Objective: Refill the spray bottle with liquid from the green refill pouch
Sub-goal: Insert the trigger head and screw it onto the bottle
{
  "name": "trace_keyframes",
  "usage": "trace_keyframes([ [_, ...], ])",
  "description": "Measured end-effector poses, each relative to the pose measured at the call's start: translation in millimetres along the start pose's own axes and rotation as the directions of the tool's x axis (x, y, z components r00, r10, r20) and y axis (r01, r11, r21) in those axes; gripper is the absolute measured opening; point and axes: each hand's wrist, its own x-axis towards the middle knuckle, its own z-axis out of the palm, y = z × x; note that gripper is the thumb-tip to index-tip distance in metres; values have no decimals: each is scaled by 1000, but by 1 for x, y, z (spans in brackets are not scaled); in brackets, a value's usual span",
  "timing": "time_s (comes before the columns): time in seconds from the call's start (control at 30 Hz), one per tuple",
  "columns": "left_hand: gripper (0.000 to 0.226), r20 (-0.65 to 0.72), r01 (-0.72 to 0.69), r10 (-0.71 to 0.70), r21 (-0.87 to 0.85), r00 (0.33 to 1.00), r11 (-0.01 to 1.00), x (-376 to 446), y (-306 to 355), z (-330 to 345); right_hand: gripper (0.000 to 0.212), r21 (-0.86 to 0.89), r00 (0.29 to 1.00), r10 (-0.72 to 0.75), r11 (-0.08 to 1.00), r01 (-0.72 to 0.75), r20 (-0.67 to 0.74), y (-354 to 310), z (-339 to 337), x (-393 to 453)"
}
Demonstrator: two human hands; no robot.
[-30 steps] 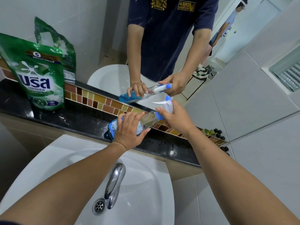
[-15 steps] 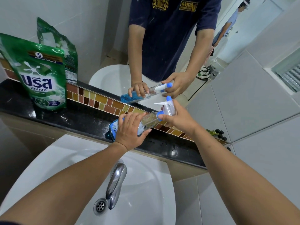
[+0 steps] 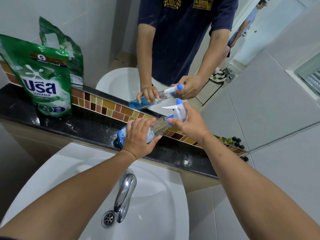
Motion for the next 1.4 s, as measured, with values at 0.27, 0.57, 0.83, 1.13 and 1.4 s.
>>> trace_keyframes([
  [0.27,63,9,15,-15,-4,1000,1000,0,1,-2,54,-36,1000,-20,999,20,-7,1,0,-2],
  [0.57,83,297,-15,49,-115,954,993,0,-19,-31,48,284,997,80,956,-73,-12,7,-2,-9],
  [0.83,74,428,239,-98,-291,898,926,2,-37,-56,47,612,984,175,776,-153,23,3,42,-21],
  [1.13,54,568,350,-116,-324,815,879,20,-40,-74,22,597,971,232,772,-217,52,5,77,-29],
  [1.4,63,586,366,-88,-377,806,851,25,10,-55,34,620,974,226,768,-160,-29,29,41,-53],
])
